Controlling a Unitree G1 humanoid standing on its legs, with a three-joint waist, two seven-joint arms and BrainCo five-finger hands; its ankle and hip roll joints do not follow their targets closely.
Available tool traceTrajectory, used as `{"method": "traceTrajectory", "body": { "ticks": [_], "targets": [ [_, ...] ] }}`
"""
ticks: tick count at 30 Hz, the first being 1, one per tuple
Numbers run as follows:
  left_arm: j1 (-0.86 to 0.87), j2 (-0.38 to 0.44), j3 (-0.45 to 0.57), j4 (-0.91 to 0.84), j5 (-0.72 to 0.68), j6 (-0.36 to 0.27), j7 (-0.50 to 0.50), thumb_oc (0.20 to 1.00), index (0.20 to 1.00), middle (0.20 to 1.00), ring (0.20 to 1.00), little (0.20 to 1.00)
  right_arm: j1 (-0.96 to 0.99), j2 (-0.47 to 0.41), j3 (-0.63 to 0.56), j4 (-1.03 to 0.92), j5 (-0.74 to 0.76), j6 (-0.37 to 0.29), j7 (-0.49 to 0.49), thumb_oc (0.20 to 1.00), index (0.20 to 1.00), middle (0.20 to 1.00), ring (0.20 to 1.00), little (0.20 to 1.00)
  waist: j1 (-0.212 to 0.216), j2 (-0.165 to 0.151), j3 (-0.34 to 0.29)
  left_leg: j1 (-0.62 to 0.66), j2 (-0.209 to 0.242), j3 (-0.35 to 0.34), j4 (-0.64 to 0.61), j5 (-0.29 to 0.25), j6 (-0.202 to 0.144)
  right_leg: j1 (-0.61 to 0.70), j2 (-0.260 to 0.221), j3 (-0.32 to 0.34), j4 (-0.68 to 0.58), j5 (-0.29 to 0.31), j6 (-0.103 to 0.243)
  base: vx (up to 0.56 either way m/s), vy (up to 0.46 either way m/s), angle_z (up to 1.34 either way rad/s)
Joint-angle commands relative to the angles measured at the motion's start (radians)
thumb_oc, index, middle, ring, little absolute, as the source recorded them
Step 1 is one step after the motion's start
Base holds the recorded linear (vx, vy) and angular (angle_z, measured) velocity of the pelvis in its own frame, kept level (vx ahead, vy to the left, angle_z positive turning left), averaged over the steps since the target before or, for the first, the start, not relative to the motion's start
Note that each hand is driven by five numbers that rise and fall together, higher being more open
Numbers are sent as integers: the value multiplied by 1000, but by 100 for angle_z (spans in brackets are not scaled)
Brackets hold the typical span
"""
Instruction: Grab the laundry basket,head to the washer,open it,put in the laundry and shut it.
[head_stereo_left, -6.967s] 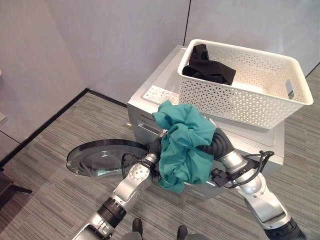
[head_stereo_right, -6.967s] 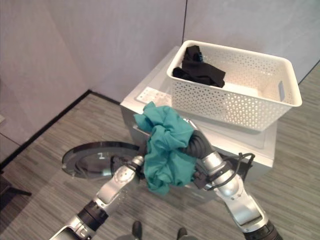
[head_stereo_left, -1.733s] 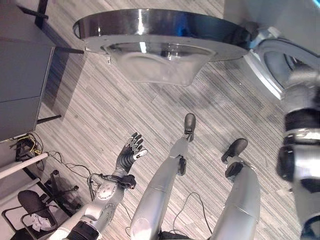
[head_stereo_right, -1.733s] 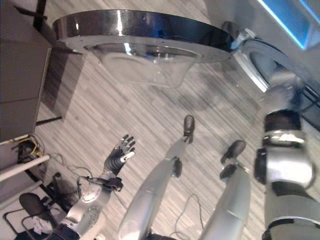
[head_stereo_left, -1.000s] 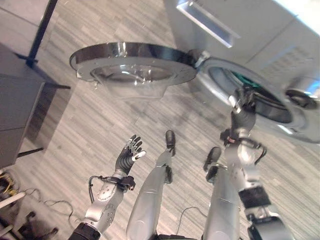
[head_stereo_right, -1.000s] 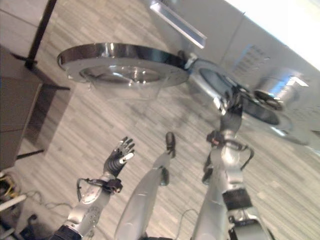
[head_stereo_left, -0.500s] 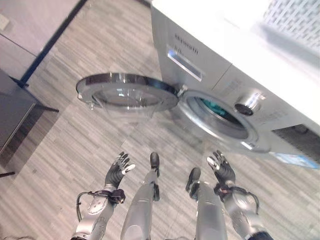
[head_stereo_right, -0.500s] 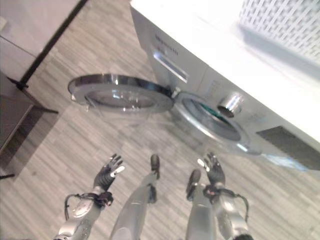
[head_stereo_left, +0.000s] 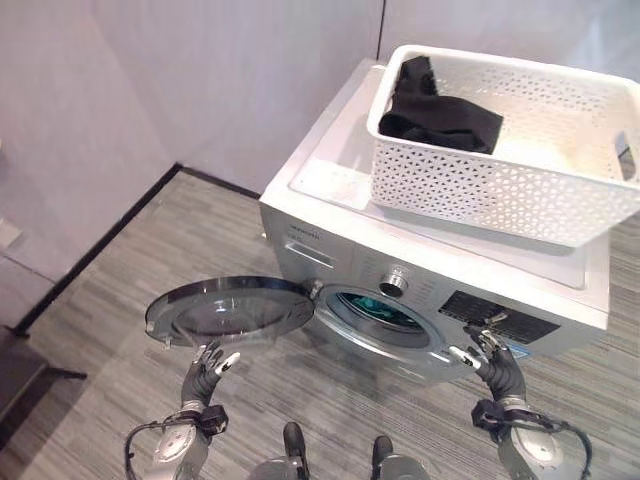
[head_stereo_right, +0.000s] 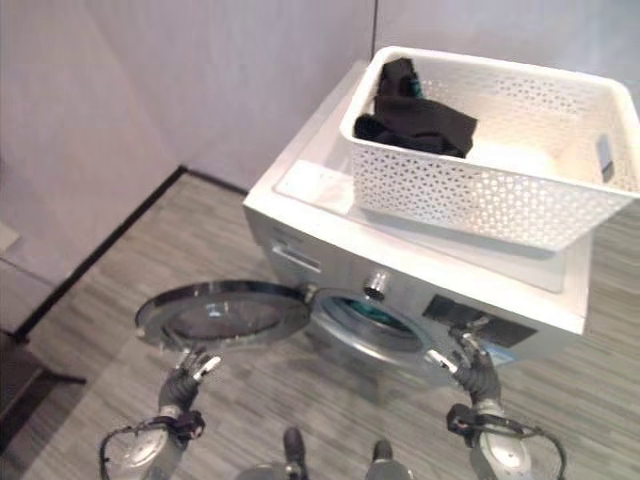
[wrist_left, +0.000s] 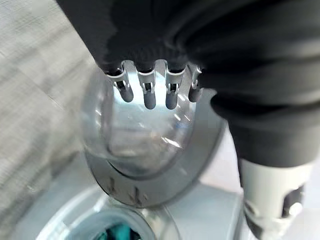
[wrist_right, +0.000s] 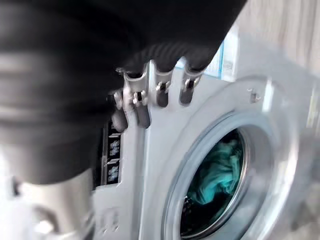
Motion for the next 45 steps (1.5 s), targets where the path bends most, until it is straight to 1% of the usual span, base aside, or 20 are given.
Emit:
{"method": "traceTrajectory", "body": {
  "ticks": [1,3,6,7,8,9,10,12,15,16,17,18,21,24,27,28,29,31,39,45],
  "targets": [
    [-9,62,-18,-40,39,-16,6,1000,1000,1000,1000,1000,-253,-65,-194,-242,-227,-217,-156,1000,1000,1000,1000,1000,-17,0,13,103,-18,-71,35,-101,79,-18,18,42,332,110,53,69,116,-9],
    [-7,64,-18,-50,62,-13,5,1000,1000,1000,1000,1000,-295,-66,-235,-299,-292,-222,-195,1000,1000,1000,1000,1000,-11,7,5,127,-24,-87,19,-104,82,-48,14,52,355,82,46,79,67,10],
    [5,74,-2,-69,85,-6,-11,1000,1000,1000,1000,1000,-389,-109,-285,-322,-350,-202,-253,1000,1000,1000,1000,1000,17,1,-20,133,-11,-129,-4,-106,63,-50,17,83,129,8,18,109,-84,12],
    [5,70,1,-66,95,-3,-12,1000,1000,1000,1000,1000,-397,-118,-297,-316,-354,-194,-263,1000,1000,1000,1000,1000,20,1,-24,133,-8,-143,-7,-106,58,-50,22,99,46,22,18,92,-138,63],
    [4,63,0,-52,112,-1,-7,1000,1000,1000,1000,1000,-417,-134,-314,-296,-353,-183,-291,1000,1000,1000,1000,1000,20,-9,-26,143,-10,-171,-11,-114,50,-68,24,160,-34,72,33,131,-147,73],
    [3,58,1,-37,128,7,-11,1000,1000,1000,1000,1000,-416,-140,-332,-294,-331,-172,-284,1000,1000,1000,1000,1000,20,-23,-32,154,-18,-188,-19,-120,44,-50,32,196,-84,78,41,199,-218,162],
    [9,56,1,-21,154,21,-25,1000,1000,1000,1000,1000,-415,-179,-365,-291,-322,-154,-263,1000,1000,1000,1000,1000,27,-51,-53,170,-17,-201,-32,-119,34,5,17,155,-130,99,47,192,-204,167],
    [22,55,1,-11,164,31,-44,1000,1000,1000,1000,1000,-415,-257,-395,-251,-299,-124,-240,1000,1000,1000,1000,1000,32,-65,-74,173,-8,-212,-43,-118,21,46,17,135,-180,94,45,141,-165,146],
    [41,63,-6,-17,161,46,-76,1000,1000,1000,1000,1000,-430,-460,-420,-152,-253,-78,-189,1000,1000,1000,1000,1000,39,-77,-94,175,7,-221,-45,-118,3,92,17,103,-236,99,41,77,-115,27],
    [51,85,-21,-27,141,61,-107,1000,1000,1000,1000,1000,-442,-723,-424,-19,-134,-34,-91,1000,1000,1000,1000,1000,42,-106,-101,168,22,-223,-45,-111,-18,110,22,86,-268,106,36,29,-113,-4],
    [51,83,-22,-27,141,61,-107,1000,1000,1000,1000,1000,-446,-731,-421,-10,-129,-38,-89,1000,1000,1000,1000,1000,41,-103,-101,168,22,-224,-45,-111,-18,111,22,85,-269,107,36,9,-127,-7],
    [59,103,-24,-33,129,67,-128,1000,1000,1000,1000,1000,-445,-893,-407,50,-37,-21,-1,1000,1000,1000,1000,1000,41,-118,-105,166,30,-222,-45,-105,-28,118,26,78,-280,109,32,-2,-49,-9],
    [63,135,-55,-24,93,77,-159,1000,1000,1000,1000,1000,-558,-1158,-270,180,130,3,139,1000,1000,1000,1000,1000,51,-137,-103,170,47,-216,-45,-97,-49,129,38,75,-288,108,24,-6,-46,-8],
    [59,152,-71,-15,76,78,-177,1000,1000,1000,1000,1000,-737,-1248,-69,239,183,11,198,1000,1000,1000,1000,1000,51,-149,-105,163,53,-215,-45,-89,-57,127,40,73,-294,112,22,-11,-22,-7],
    [48,179,-97,-13,52,83,-187,1000,1000,1000,1000,1000,-962,-1305,184,291,208,33,247,1000,1000,1000,1000,1000,65,-172,-105,158,63,-218,-45,-81,-65,132,42,64,-302,114,19,0,0,0],
    [45,190,-101,-9,39,84,-192,1000,1000,1000,1000,1000,-1160,-1303,401,298,217,36,269,1000,1000,1000,1000,1000,60,-182,-107,154,67,-219,-45,-77,-70,133,44,60,-304,114,18,6,-3,3],
    [48,183,-97,-2,34,83,-193,1000,1000,1000,1000,1000,-1293,-1291,538,306,226,33,273,1000,1000,1000,1000,1000,50,-179,-109,153,69,-220,-45,-75,-71,134,45,59,-303,113,18,10,3,9],
    [50,169,-95,7,29,81,-195,1000,1000,1000,1000,1000,-1405,-1286,669,301,236,24,289,1000,1000,1000,1000,1000,39,-176,-112,149,71,-222,-45,-73,-74,132,47,55,-304,112,17,6,2,9],
    [46,142,-101,29,9,73,-215,1000,1000,1000,1000,1000,-1444,-1288,825,274,199,25,370,1000,1000,1000,1000,1000,34,-172,-103,143,77,-220,-45,-72,-80,130,49,52,-309,108,14,0,-2,5],
    [8,116,-141,60,2,65,-240,1000,1000,1000,1000,1000,-1379,-1288,844,284,132,7,433,1000,1000,1000,1000,1000,27,-163,-88,125,79,-221,-45,-64,-87,124,48,44,-318,106,13,0,0,0]
  ]
}}
